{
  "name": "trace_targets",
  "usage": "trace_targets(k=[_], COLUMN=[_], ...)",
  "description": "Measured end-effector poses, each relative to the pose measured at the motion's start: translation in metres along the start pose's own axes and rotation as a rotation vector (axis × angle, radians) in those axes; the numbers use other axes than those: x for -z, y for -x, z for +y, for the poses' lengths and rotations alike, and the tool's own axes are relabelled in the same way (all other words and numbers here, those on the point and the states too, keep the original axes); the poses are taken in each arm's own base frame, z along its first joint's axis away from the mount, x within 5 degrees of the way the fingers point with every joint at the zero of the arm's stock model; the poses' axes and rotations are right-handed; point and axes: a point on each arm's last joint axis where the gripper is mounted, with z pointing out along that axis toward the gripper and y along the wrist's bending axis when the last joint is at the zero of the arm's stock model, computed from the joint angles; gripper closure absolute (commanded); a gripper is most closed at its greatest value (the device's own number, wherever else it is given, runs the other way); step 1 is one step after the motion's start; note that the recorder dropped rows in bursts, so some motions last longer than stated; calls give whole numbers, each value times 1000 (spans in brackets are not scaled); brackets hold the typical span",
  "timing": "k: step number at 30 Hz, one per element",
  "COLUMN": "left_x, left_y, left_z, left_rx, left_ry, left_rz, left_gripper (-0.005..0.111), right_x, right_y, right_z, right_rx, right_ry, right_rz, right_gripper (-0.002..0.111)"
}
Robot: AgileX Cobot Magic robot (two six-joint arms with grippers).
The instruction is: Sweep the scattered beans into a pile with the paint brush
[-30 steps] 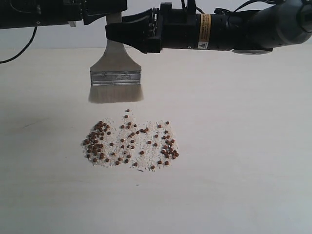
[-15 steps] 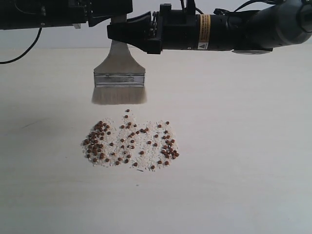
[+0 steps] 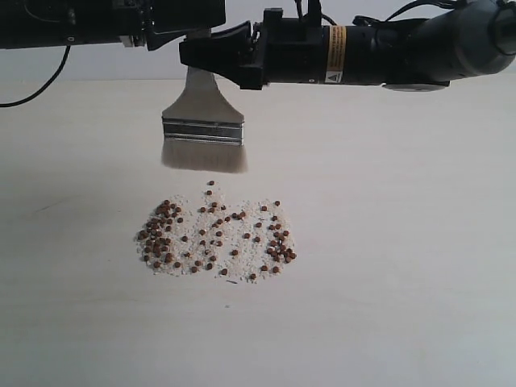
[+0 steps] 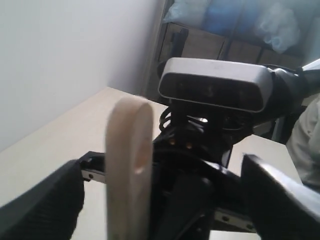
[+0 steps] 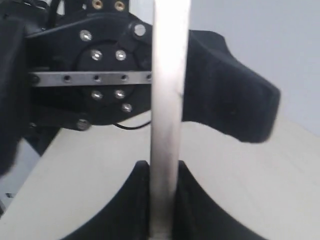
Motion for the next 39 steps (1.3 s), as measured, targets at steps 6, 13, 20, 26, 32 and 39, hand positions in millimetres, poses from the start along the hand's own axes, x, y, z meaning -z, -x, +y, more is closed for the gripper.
trace_targets(k=[6,13,20,26,32,39], left_x=[13,41,72,105,127,154], left_y=[-1,-3,-13,-15,-12,-28], left_z=[15,32,30,-14,-77,-158], left_rx=[-6,42,119,98,49,20], left_ry=[109,210,668,1019,1067,1076], left_rz=[8,38,107,169,105,-54], left_gripper=[81,107,107,107,107,107], right_x=[2,24,42,52,61,78], right_y=[-6,-5,21,40,51,60], right_z=[-20,-49,-45,-32,-13,21], right_rx=[75,163,241,188,141,160], right_ry=[-231,-648,-821,-878,-892,-890], right_rz=[87,275,361,313,272,263], right_gripper=[108,108,108,108,108,108])
